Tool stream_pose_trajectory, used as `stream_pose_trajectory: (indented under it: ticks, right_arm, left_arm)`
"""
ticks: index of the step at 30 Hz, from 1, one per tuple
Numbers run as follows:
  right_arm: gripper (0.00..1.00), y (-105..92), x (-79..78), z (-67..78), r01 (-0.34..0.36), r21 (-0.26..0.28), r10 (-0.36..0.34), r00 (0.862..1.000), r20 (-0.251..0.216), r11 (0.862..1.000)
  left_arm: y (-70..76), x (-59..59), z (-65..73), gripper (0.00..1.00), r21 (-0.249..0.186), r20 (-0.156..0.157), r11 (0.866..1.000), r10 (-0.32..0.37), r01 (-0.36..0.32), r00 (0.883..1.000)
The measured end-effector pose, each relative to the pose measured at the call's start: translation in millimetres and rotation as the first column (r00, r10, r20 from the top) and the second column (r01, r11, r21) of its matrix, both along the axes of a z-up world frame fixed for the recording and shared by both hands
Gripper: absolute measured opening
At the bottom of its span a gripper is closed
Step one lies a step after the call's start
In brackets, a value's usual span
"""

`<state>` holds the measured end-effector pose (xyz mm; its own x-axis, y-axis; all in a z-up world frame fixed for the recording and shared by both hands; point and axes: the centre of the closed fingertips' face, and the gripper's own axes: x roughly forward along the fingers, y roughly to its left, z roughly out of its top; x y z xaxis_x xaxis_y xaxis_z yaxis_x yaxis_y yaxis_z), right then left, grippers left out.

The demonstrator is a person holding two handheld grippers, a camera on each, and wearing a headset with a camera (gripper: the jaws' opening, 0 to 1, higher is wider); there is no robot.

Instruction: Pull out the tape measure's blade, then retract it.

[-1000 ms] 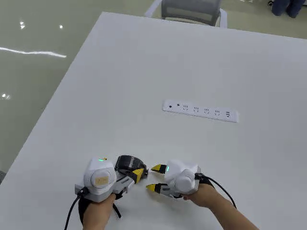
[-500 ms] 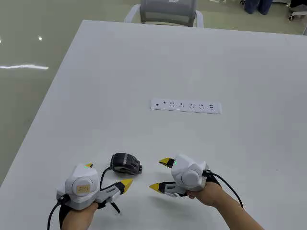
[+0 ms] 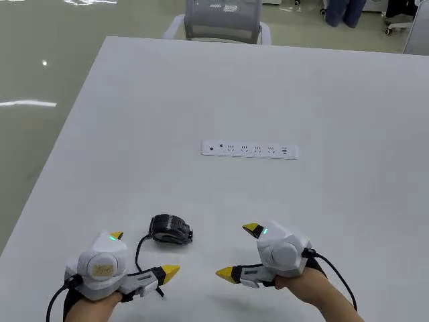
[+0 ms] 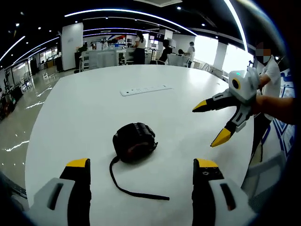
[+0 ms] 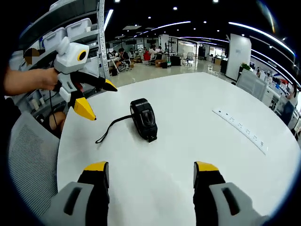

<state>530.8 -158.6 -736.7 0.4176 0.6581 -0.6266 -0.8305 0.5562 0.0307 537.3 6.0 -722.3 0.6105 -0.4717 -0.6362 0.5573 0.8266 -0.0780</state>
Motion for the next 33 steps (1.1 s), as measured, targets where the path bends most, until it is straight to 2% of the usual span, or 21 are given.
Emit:
stream_pose_trajectory:
  ticks: [4, 5, 7, 10, 13, 16, 25, 30, 33]
  right_arm:
    - [0.81, -9.4, -6.8, 5.5, 0.032, -0.001, -0.032, 0.999, 0.002, 0.999]
    - [0.83, -12.3, -9.1, 7.8, 0.042, 0.001, -0.042, 0.999, 0.001, 0.999]
    - [0.85, -16.5, -13.3, 12.5, 0.057, 0.014, -0.057, 0.998, 0.002, 0.998]
    - [0.89, -23.8, -20.5, 17.1, 0.063, 0.018, -0.063, 0.998, 0.011, 0.998]
    - [0.91, -32.1, -26.1, 24.4, 0.082, 0.032, -0.082, 0.996, 0.016, 0.996]
    - [0.94, -39.0, -31.7, 29.4, 0.089, 0.044, -0.09, 0.996, 0.024, 0.995]
    - [0.96, -63.2, -52.3, 38.2, 0.113, 0.053, -0.115, 0.993, 0.028, 0.992]
    - [0.97, -75.4, -62.7, 41.0, 0.123, 0.056, -0.125, 0.992, 0.027, 0.991]
    - [0.97, -83.1, -67.1, 41.6, 0.128, 0.05, -0.129, 0.991, 0.031, 0.991]
  left_arm:
    - [-1.5, -6.5, 2.8, 0.9, 0.008, 0.004, 0.999, -0.035, 0.035, 0.999]
    - [-1.2, -7.6, 4.0, 0.9, 0.016, 0.014, 0.999, -0.048, 0.048, 0.999]
    - [-1.7, -11.1, 5.8, 0.91, 0.024, 0.016, 0.997, -0.07, 0.069, 0.997]
    - [-1.6, -15.4, 9.5, 0.94, 0.022, 0.028, 0.996, -0.092, 0.092, 0.995]
    - [1.6, -19.0, 12.6, 0.94, 0.032, 0.036, 0.995, -0.097, 0.096, 0.995]
    - [5.0, -22.8, 12.1, 0.94, 0.04, 0.03, 0.994, -0.103, 0.102, 0.994]
    - [4.7, -40.7, 21.5, 0.98, 0.016, 0.036, 0.986, -0.165, 0.165, 0.986]
    - [8.2, -51.7, 24.3, 0.99, 0.032, 0.031, 0.979, -0.201, 0.2, 0.979]
    - [12.9, -53.1, 26.6, 0.99, 0.036, 0.038, 0.98, -0.195, 0.193, 0.98]
